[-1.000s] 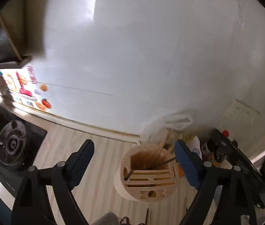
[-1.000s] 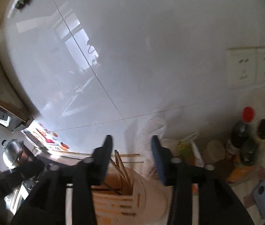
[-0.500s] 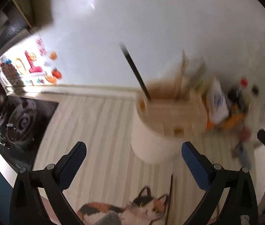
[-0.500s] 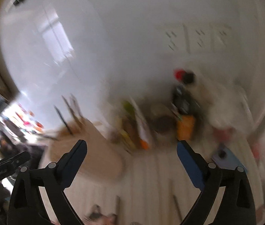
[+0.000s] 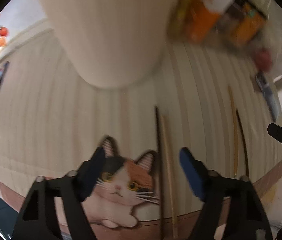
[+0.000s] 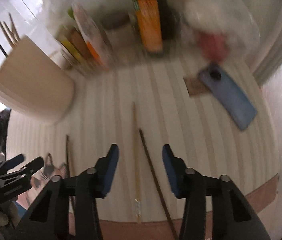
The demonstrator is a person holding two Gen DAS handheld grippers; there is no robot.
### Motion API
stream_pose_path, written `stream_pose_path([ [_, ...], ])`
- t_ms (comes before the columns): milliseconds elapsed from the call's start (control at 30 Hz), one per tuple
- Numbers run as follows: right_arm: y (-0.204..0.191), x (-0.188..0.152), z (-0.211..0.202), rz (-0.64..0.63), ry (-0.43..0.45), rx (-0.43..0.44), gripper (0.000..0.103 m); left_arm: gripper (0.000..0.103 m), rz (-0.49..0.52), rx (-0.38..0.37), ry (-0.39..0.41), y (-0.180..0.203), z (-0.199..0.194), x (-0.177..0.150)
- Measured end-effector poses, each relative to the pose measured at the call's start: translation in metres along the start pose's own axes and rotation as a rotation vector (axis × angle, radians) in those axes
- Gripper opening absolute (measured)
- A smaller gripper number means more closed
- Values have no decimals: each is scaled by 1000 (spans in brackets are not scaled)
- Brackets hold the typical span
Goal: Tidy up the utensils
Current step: 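Move both open tools back down to the remaining chopsticks on the mat, then grasp a wooden chopstick with the right tool while the left grasps a dark one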
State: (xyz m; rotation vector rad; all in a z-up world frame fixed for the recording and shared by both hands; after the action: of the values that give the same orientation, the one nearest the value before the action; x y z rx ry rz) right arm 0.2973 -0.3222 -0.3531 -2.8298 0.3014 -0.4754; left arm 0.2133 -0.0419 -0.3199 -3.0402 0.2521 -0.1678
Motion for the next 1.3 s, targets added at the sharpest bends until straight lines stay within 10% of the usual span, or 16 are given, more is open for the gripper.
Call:
stream_pose_path([
  [433, -5, -42, 43, -30, -166, 21, 25, 2, 39, -21, -57, 14, 31, -9],
  [867, -51, -56, 69, -34, -254, 148, 25, 2, -74, -20, -40, -48, 15, -15],
  [1200, -134, -78, 110, -166, -336, 193, 26, 8, -167, 216, -72, -124, 23, -36],
  [1300, -142, -88, 122, -223, -375, 121, 25, 32, -187, 260, -83, -126, 32, -40],
])
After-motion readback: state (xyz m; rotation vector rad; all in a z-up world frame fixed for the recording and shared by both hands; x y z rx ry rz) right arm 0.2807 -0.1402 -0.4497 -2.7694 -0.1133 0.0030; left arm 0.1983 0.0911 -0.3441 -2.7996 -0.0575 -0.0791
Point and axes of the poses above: each gripper's, at about its wrist camera, not at the fingertips, and z roughly the way its jaws point, y to its right, x to its top, the point moved 9 cm from there along z, roughly the way its jaws point, and after that the axes turned 10 degrees about x, right-handed, at the moved point
